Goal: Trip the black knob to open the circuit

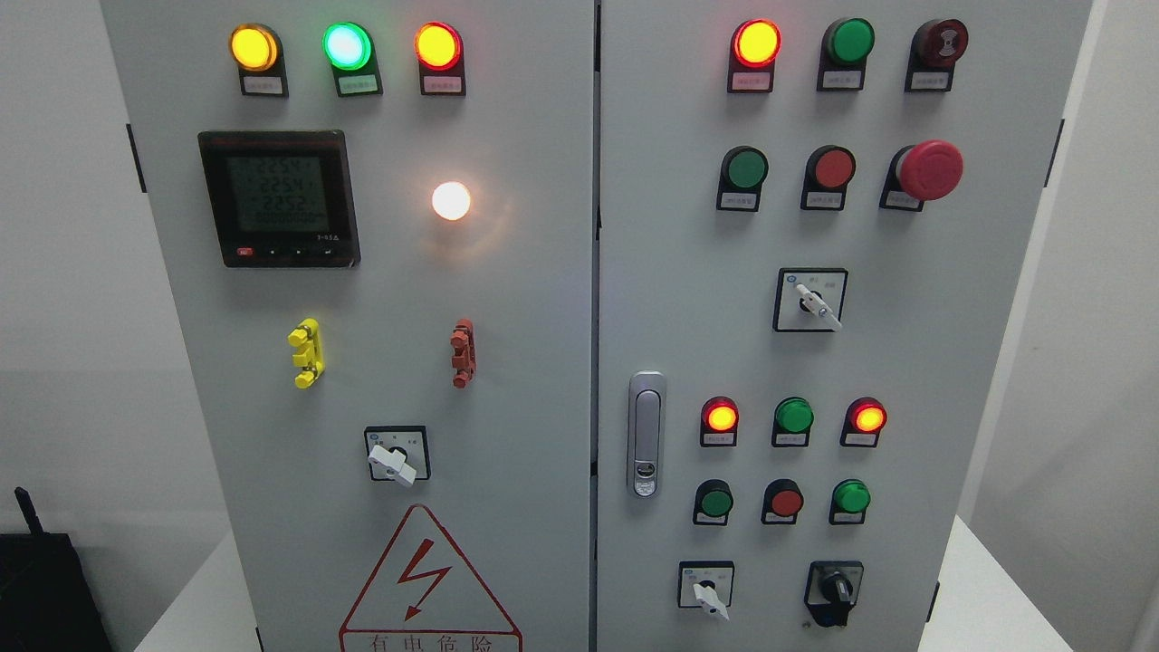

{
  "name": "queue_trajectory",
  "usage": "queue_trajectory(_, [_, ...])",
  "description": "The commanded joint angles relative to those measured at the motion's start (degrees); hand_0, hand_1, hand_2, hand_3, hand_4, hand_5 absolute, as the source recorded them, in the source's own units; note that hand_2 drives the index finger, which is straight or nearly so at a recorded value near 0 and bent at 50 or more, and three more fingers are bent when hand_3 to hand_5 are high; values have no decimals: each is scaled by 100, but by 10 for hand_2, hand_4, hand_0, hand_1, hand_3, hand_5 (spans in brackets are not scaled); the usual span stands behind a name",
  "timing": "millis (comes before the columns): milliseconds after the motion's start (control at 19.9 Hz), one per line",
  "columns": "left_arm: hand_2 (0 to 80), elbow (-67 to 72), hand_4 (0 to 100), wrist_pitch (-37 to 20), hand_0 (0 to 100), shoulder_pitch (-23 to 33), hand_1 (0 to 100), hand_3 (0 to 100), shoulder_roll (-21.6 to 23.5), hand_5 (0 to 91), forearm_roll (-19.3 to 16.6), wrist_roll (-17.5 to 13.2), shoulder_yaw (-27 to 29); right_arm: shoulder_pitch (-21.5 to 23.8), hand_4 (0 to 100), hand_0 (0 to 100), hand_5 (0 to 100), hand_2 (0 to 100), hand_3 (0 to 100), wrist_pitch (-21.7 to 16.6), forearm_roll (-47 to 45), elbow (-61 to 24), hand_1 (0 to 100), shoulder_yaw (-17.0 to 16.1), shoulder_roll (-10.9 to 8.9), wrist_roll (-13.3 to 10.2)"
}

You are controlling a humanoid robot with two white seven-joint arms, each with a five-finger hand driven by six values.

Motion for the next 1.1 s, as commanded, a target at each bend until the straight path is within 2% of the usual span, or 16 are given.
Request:
queue_trajectory(0, [0, 0, 0, -8, 120, -13, 389, 0, -9, 0, 14, 1, 7, 13, 0, 0, 0, 0, 0, -36, 28, -34, 292, 7, 13, -44])
queue_trajectory(401, [0, 0, 0, -8, 120, -13, 389, 0, -9, 0, 14, 1, 7, 48, 0, 0, 0, 0, 0, -45, -7, -227, 293, -19, 13, -18])
queue_trajectory(702, [0, 0, 0, 1, 120, -13, 389, 0, -9, 0, 14, 1, 7, 250, 0, 0, 0, 0, 0, -45, -7, -955, 298, -116, -22, -44])
queue_trajectory(902, [0, 0, 0, -8, 120, -13, 389, 0, -9, 0, 14, 1, 7, 285, 0, 0, 0, 0, 0, -53, -16, -1255, 304, -317, -57, -44])
queue_trajectory(1053, [0, 0, 0, -8, 120, -22, 389, 0, -9, 0, 14, 1, 7, 285, 0, 37, 0, 0, 0, -88, -16, -1396, 316, -415, -49, -18])
